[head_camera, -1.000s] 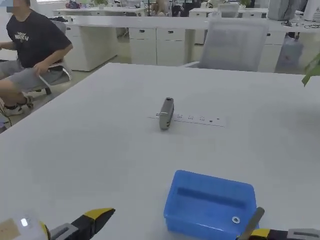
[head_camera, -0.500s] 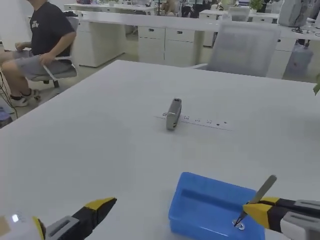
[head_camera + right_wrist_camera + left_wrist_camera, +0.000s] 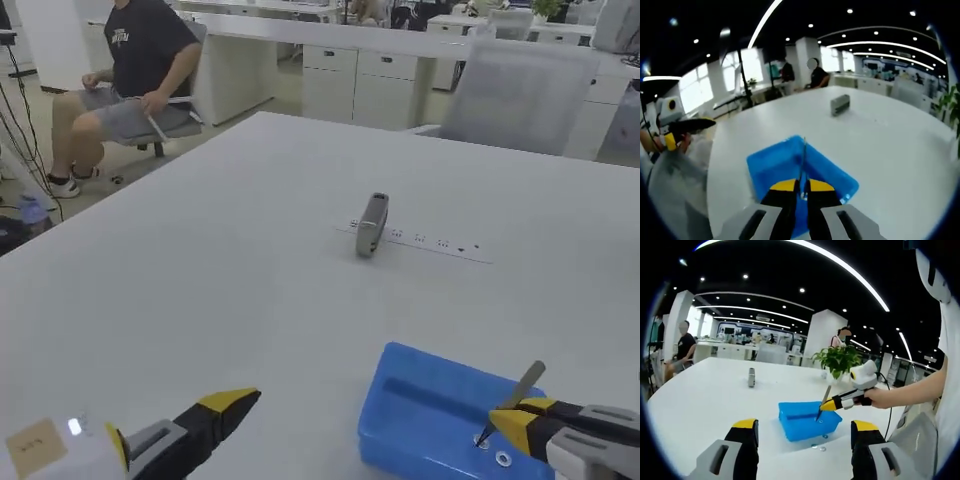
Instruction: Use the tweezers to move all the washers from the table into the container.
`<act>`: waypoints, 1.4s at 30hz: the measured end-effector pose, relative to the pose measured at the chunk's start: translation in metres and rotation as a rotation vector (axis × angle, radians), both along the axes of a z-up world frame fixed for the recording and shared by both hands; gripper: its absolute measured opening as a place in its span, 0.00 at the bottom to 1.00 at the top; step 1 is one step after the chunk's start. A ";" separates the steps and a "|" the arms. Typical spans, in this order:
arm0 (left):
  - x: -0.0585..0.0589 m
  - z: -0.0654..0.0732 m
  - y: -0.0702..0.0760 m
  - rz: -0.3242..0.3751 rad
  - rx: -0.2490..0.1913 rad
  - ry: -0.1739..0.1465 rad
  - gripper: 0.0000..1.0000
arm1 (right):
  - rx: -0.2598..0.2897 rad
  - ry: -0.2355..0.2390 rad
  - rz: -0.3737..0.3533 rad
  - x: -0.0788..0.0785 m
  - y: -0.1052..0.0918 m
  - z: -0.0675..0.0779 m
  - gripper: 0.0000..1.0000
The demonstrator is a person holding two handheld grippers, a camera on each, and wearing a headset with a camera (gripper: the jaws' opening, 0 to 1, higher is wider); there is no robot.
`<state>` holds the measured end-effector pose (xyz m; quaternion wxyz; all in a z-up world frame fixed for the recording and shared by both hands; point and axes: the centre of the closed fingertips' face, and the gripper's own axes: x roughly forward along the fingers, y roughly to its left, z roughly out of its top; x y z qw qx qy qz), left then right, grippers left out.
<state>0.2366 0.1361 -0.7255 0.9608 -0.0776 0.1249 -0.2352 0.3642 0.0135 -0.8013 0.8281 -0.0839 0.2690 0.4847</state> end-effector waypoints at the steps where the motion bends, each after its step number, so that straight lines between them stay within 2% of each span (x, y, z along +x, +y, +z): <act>1: 0.000 0.000 0.001 0.004 0.002 0.001 0.76 | -0.005 0.002 0.006 0.000 0.000 -0.002 0.03; 10: 0.000 0.000 0.003 0.013 -0.001 0.003 0.76 | -0.022 -0.006 0.022 -0.002 -0.001 -0.008 0.03; 12: 0.000 -0.001 0.003 0.014 0.004 0.005 0.75 | -0.030 -0.022 0.023 0.000 -0.003 -0.008 0.04; 16: 0.000 -0.001 0.004 0.014 0.005 0.008 0.75 | -0.019 -0.033 0.014 -0.002 -0.005 -0.001 0.04; 20: -0.001 -0.002 0.004 0.016 0.003 0.014 0.74 | 0.009 -0.049 0.009 -0.006 -0.007 0.012 0.04; 26: -0.001 -0.001 0.004 0.014 -0.003 0.015 0.74 | 0.066 -0.081 0.001 -0.024 -0.006 0.040 0.03; 30: -0.001 -0.001 0.003 0.011 -0.001 0.017 0.73 | 0.095 -0.102 0.005 -0.041 -0.005 0.054 0.03; 33: -0.001 -0.003 0.003 0.006 0.005 0.020 0.72 | 0.098 -0.124 0.019 -0.055 -0.003 0.060 0.03; 38: -0.001 -0.005 0.002 -0.002 0.013 0.028 0.70 | 0.088 -0.151 0.061 -0.077 0.000 0.060 0.01; 42: -0.002 -0.006 0.001 -0.010 0.019 0.033 0.69 | 0.075 -0.136 0.057 -0.080 -0.001 0.042 0.01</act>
